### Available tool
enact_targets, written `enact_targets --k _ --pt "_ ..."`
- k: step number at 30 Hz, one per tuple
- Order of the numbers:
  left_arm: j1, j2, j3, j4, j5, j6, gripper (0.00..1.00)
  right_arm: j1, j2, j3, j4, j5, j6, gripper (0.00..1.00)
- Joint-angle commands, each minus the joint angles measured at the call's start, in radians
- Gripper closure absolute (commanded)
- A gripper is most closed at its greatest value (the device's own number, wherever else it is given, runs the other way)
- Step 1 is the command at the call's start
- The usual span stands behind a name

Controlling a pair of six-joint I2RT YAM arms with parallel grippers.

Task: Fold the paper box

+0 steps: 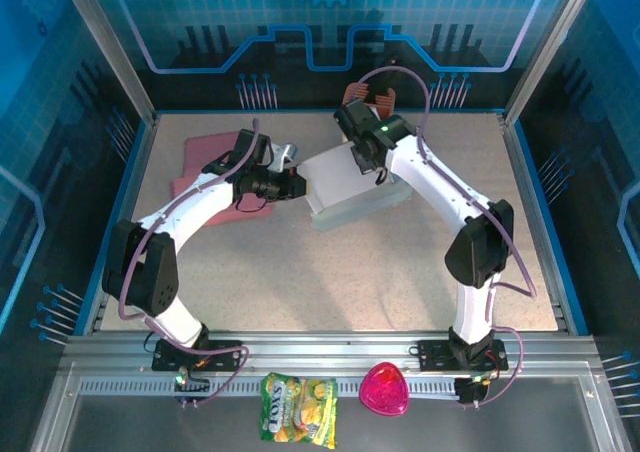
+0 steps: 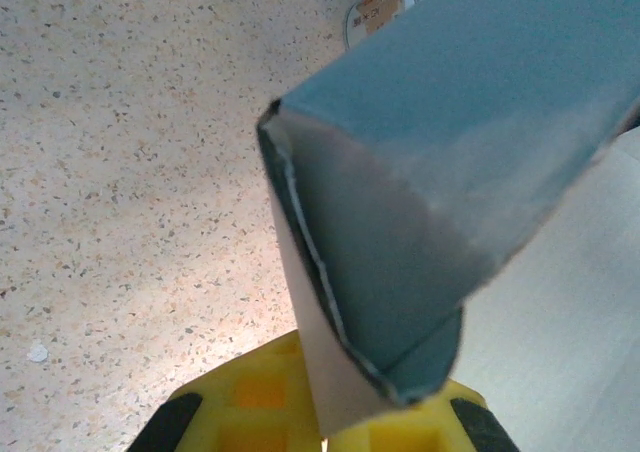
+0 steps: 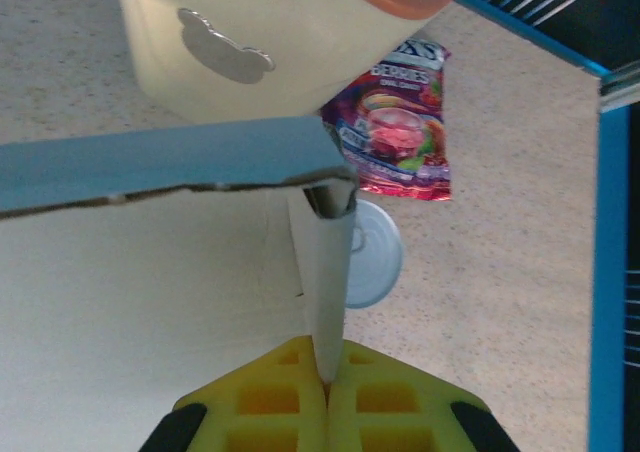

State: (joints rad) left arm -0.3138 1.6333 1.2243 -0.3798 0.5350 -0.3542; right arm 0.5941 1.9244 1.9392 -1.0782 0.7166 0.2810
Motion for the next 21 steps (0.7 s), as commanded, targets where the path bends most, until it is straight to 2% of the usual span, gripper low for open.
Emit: enact_targets --k 1,7,12,15,19,21 --pt "-0.014 -0.033 0.044 0.026 0.019 -0.019 1.0 0.026 0.055 0.067 -0.136 0.193 0.087 1.0" --pt "-0.023 -0.033 0.037 0.045 0.021 -0.042 1.0 0.063 0.176 0.212 -0.293 0.333 0.106 1.0" --pt "-0.027 -0.033 0.027 0.065 0.023 -0.058 1.0 0.091 0.198 0.231 -0.287 0.33 0.067 1.0" --pt "-0.027 -0.033 0.025 0.07 0.025 -0.06 1.0 0.087 0.169 0.215 -0.243 0.224 0.05 1.0" --pt "-0.027 -0.033 0.018 0.072 0.021 -0.063 1.0 0.072 0.063 0.125 -0.097 -0.022 0.0 1.0" --pt "-0.027 -0.035 0.017 0.07 0.02 -0.064 1.0 0.064 0.032 0.108 -0.073 -0.096 -0.001 0.9"
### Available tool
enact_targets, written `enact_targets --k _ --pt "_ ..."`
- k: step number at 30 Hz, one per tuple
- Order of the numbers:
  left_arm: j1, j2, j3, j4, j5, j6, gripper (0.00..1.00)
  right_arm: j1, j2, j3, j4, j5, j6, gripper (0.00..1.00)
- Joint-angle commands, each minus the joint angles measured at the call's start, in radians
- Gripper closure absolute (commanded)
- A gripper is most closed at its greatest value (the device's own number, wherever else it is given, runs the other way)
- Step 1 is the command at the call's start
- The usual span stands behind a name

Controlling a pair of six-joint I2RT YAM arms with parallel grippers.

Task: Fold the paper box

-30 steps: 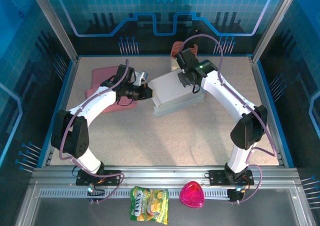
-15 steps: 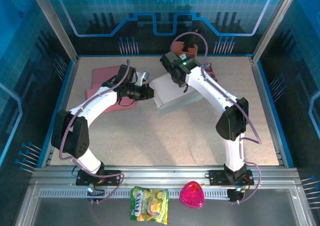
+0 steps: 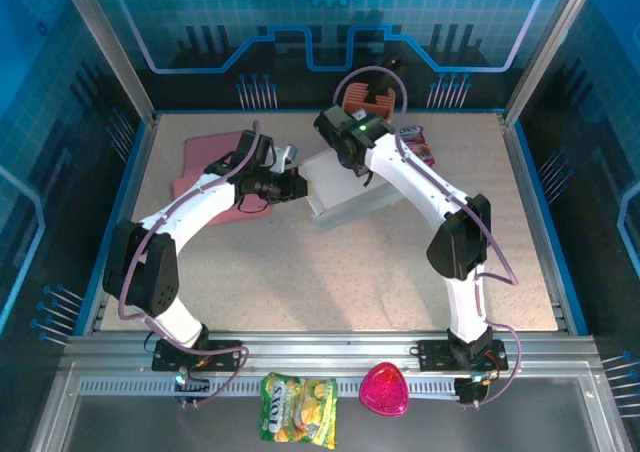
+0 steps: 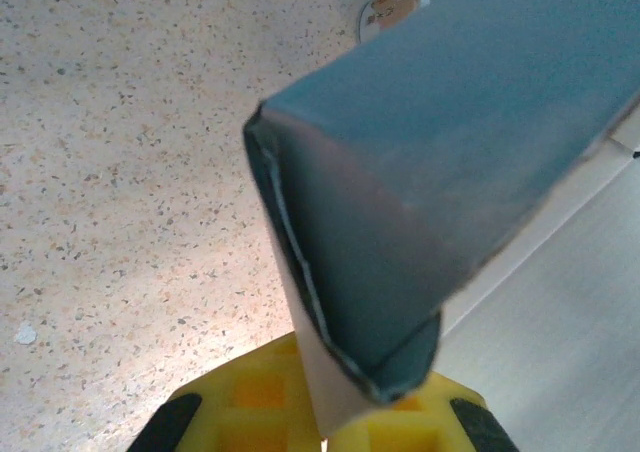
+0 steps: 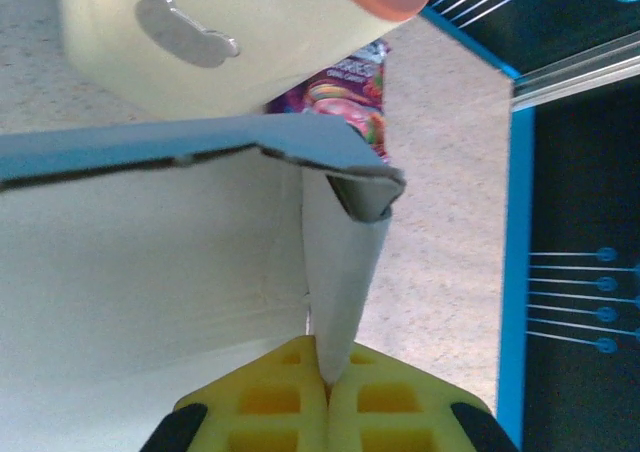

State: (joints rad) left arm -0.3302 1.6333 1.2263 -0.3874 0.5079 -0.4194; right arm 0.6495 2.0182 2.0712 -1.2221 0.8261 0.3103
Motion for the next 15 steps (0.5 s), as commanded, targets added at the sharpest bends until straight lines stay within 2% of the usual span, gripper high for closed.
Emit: enact_targets --k 1,9,15 --pt "-0.01 -0.035 0.012 0.078 0.046 0.002 1.0 0.002 -0.073 -0.03 0.071 -0.234 -0.022 0.87" --pt "-0.01 -0.036 0.008 0.071 0.044 0.006 1.0 -0.078 -0.122 -0.102 0.096 -0.297 0.001 0.79" --pt "-0.01 -0.037 0.005 0.072 0.043 0.005 1.0 -0.093 -0.1 -0.089 0.076 -0.237 -0.01 0.78"
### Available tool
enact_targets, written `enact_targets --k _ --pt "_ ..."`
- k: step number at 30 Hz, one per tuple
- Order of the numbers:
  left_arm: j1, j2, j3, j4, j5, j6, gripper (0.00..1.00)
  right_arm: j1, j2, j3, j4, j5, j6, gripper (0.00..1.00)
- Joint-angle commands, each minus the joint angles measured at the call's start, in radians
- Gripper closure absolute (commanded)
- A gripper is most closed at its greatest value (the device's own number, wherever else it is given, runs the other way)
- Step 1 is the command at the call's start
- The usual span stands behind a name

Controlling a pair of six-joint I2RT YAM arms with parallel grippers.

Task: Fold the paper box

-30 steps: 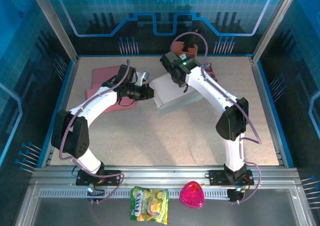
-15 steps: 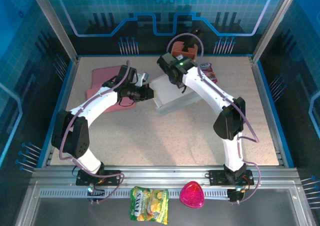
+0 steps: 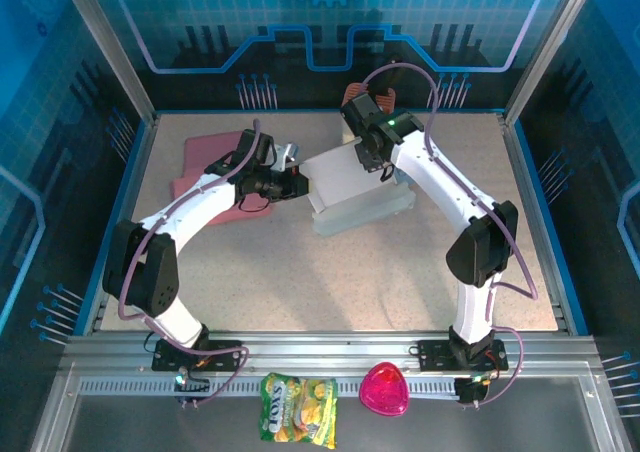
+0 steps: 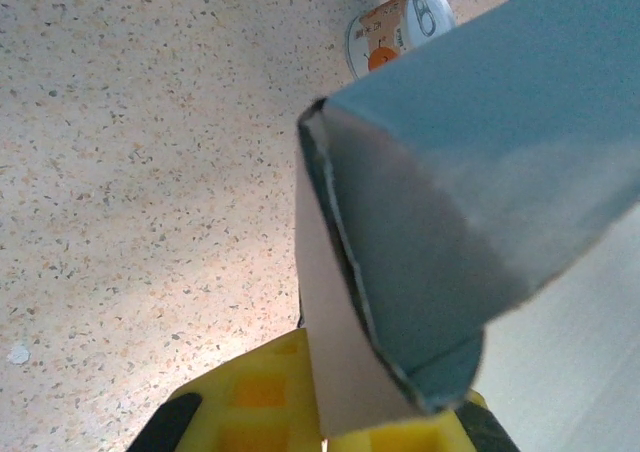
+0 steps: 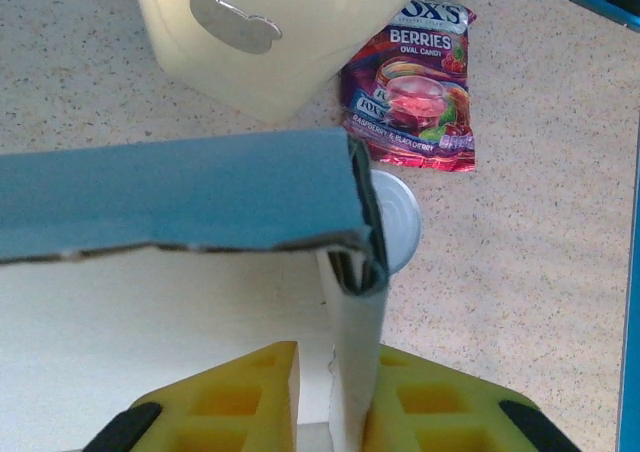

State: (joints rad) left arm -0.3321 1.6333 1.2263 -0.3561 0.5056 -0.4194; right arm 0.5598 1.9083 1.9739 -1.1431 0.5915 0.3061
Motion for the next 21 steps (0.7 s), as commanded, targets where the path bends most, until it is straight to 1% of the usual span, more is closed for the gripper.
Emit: enact_targets --k 1,3,6,7,10,14,18,21 --pt "-0.008 -0.038 0.005 0.04 0.046 0.005 1.0 -0.003 0.02 0.015 -0.018 0.015 -0.004 0.79" --pt "-0.008 -0.036 0.007 0.039 0.044 0.006 1.0 -0.004 0.028 0.011 -0.023 0.043 0.007 0.84" --pt "-0.008 -0.032 0.01 0.033 0.039 0.006 1.0 0.0 0.014 -0.024 0.01 0.07 0.021 0.98" --pt "-0.01 -0.032 0.01 0.03 0.037 0.005 1.0 0.004 0.011 -0.028 0.013 0.085 0.029 1.0" --pt "-0.012 -0.029 0.006 0.026 0.017 0.002 1.0 0.032 0.003 -0.048 0.011 0.132 0.06 1.0" --pt "-0.018 -0.023 -0.016 0.022 -0.036 -0.013 1.0 0.087 -0.047 -0.147 0.043 0.188 0.139 1.0" --pt "-0.036 -0.02 -0.073 0.035 -0.13 -0.038 1.0 0.14 -0.085 -0.243 0.073 0.207 0.204 1.0" --pt "-0.049 -0.022 -0.151 0.098 -0.18 -0.074 1.0 0.167 -0.098 -0.294 0.077 0.206 0.249 1.0"
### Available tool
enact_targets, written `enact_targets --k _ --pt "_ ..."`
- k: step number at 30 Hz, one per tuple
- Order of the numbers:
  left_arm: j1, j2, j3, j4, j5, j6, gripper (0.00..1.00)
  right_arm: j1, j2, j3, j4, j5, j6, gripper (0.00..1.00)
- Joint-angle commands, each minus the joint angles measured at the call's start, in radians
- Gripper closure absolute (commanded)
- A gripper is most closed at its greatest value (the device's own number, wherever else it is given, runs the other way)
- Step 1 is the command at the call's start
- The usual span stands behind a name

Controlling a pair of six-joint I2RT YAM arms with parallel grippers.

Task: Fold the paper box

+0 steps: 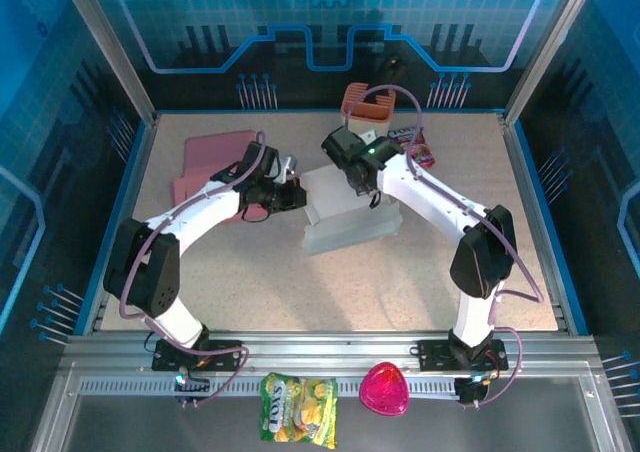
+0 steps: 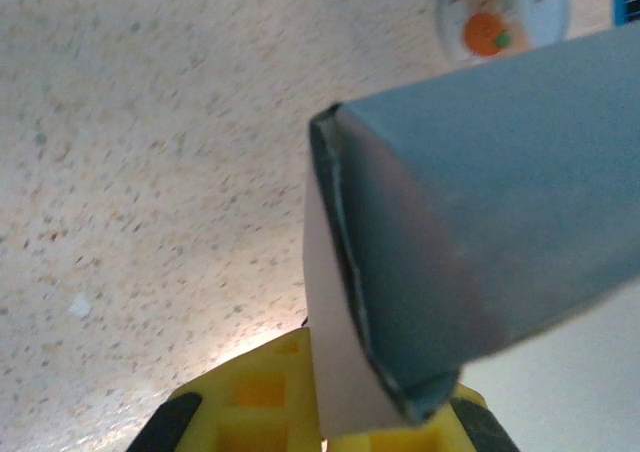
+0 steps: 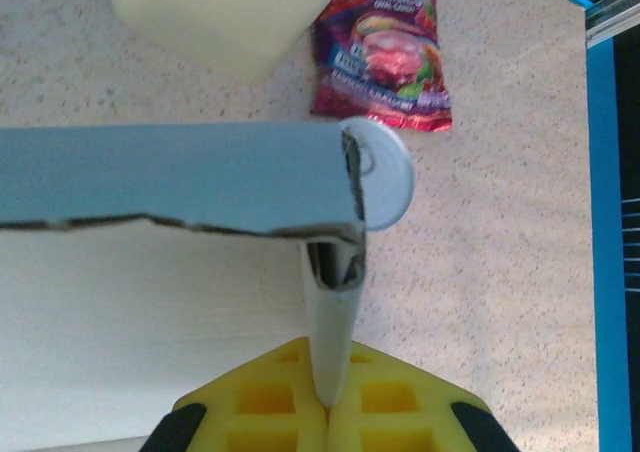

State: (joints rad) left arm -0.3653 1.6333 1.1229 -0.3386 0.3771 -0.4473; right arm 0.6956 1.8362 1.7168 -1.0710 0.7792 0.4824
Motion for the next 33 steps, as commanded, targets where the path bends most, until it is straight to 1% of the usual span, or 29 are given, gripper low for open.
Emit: enact_targets --k 1,4,8,15,23,33 --pt "-0.02 -0.02 -0.076 0.105 -0.066 -0.058 1.0 0.036 -0.028 -0.051 0.006 0.009 0.085 1.0" --pt "-0.028 -0.011 -0.148 0.178 -0.093 -0.104 1.0 0.053 -0.024 -0.094 0.022 -0.028 0.104 1.0" --pt "-0.033 0.022 -0.208 0.261 -0.091 -0.153 0.9 0.078 -0.001 -0.13 0.019 -0.047 0.125 1.0" --pt "-0.039 0.053 -0.248 0.309 -0.13 -0.198 0.89 0.081 0.004 -0.161 0.029 -0.048 0.124 1.0" --pt "-0.052 0.086 -0.248 0.322 -0.135 -0.211 0.84 0.081 0.009 -0.156 0.029 -0.058 0.119 1.0" --pt "-0.066 0.085 -0.241 0.279 -0.202 -0.2 0.85 0.084 0.007 -0.155 0.028 -0.059 0.123 1.0"
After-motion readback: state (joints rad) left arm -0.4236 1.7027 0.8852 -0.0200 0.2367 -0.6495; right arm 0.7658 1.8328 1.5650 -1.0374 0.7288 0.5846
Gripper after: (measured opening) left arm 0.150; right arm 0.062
